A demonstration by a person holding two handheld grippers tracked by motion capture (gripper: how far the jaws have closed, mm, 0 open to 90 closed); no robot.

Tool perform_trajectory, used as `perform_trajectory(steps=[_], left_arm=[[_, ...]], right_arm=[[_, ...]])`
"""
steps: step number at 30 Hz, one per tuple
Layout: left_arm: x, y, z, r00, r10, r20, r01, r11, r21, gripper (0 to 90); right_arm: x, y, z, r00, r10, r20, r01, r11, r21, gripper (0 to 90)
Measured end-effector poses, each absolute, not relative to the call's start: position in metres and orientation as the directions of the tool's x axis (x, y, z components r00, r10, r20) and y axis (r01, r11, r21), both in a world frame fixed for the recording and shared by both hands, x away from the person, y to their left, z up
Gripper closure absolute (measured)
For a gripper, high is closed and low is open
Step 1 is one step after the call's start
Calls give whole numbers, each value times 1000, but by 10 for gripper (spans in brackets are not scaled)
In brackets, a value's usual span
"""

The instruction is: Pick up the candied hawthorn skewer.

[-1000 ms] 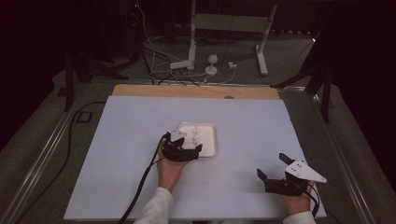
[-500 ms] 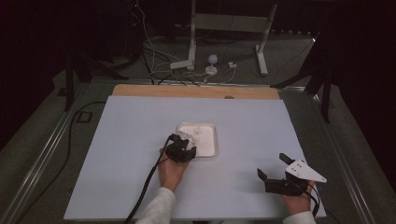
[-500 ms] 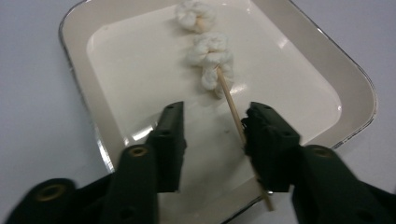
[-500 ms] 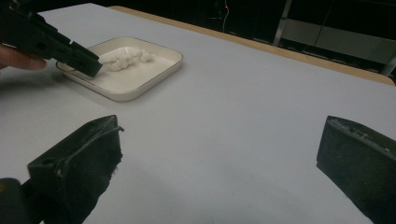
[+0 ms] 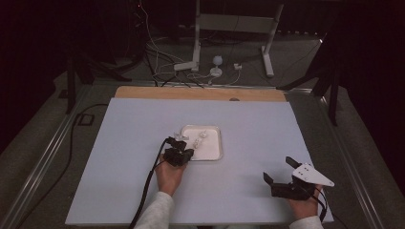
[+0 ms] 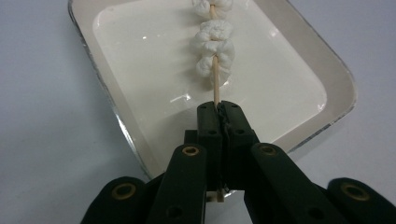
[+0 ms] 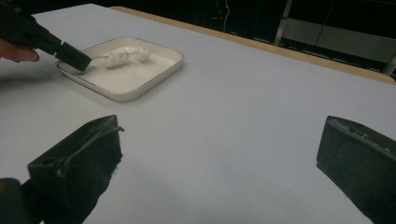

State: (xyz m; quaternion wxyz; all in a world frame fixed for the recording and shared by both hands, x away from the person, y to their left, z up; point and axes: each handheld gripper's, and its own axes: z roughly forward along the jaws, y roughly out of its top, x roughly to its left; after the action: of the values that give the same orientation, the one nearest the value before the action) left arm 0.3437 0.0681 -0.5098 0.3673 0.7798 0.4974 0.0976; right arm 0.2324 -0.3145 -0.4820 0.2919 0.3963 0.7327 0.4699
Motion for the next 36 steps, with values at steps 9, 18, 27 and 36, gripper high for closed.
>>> perform_trajectory(steps=[9, 18, 27, 36], left_arm=[[333, 89, -498, 499, 832, -243, 659, -182, 730, 892], [320, 104, -492, 542, 803, -249, 605, -166, 779, 891], [308, 123, -486, 559, 793, -242, 565, -150, 811, 891], [298, 130, -479, 583, 777, -239, 528, -138, 838, 891]], right_arm=[[233, -312, -482, -517, 855, -44, 314, 238, 919, 0], [237, -308, -481, -531, 847, -5, 332, 214, 919, 0], [252, -295, -464, -570, 822, 22, 341, 212, 916, 0], [270, -277, -449, -590, 804, 65, 350, 182, 919, 0]])
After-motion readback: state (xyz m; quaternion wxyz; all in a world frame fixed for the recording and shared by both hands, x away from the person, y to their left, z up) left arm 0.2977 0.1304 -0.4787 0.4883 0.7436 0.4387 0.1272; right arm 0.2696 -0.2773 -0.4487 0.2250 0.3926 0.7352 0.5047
